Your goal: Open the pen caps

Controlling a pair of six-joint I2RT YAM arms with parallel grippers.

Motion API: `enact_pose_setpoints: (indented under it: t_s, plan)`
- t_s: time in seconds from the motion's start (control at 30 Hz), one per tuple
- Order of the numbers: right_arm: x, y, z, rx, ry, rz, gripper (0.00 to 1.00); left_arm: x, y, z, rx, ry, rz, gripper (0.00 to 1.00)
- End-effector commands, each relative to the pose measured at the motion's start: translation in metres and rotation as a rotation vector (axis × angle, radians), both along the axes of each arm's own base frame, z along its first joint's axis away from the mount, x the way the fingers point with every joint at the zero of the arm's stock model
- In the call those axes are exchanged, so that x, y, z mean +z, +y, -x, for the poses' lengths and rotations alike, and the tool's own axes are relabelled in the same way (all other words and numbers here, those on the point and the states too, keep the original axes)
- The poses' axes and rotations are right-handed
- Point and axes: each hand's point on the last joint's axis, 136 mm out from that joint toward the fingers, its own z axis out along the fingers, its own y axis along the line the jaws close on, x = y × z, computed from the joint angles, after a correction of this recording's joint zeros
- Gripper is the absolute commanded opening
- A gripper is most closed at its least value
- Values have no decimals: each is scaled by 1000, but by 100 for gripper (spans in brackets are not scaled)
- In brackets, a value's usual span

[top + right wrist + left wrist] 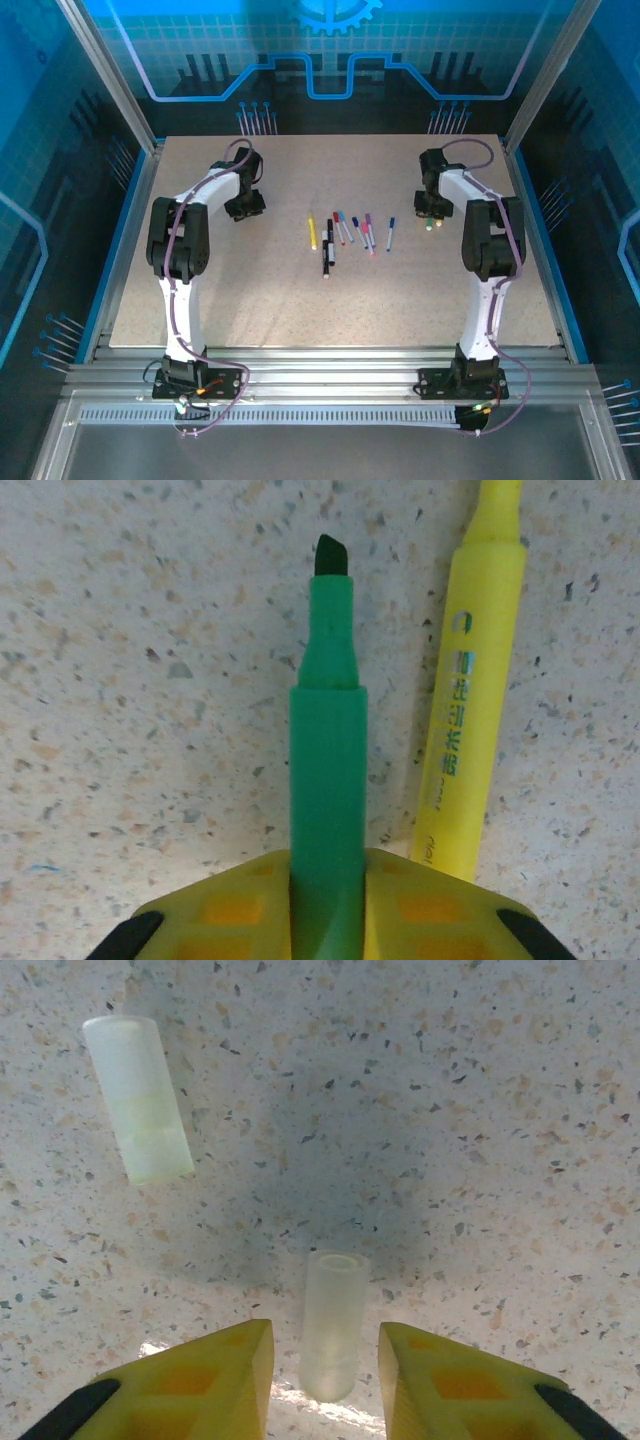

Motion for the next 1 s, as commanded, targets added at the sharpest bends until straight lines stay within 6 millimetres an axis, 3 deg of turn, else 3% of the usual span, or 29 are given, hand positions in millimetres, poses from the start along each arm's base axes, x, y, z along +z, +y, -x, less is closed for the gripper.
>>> enact_pose_setpoints:
  t_s: [0.0, 0.3, 0.4, 0.53, 0.63, 0.8, 0.97]
  plan:
    - [-1, -11, 3, -16, 35, 27, 22, 6, -1, -4, 9, -5, 22, 33]
    - [6, -13, 1, -16, 39, 43, 32, 46, -5, -13, 2, -81, 40, 34]
    - [26, -6, 0, -4, -1, 31, 31, 70, -12, -14, -18, -128, 48, 34]
    - [67, 31, 4, 87, -103, 5, 31, 97, -33, -9, -55, -186, 65, 36]
    - [79, 72, 18, 173, -135, -25, 32, 102, -58, -3, -92, -225, 94, 44]
    - [85, 138, 54, 268, -212, -137, 45, 89, -102, 8, -159, -229, 118, 50]
    - [94, 171, 78, 305, -250, -244, 49, 71, -138, 11, -203, -197, 136, 50]
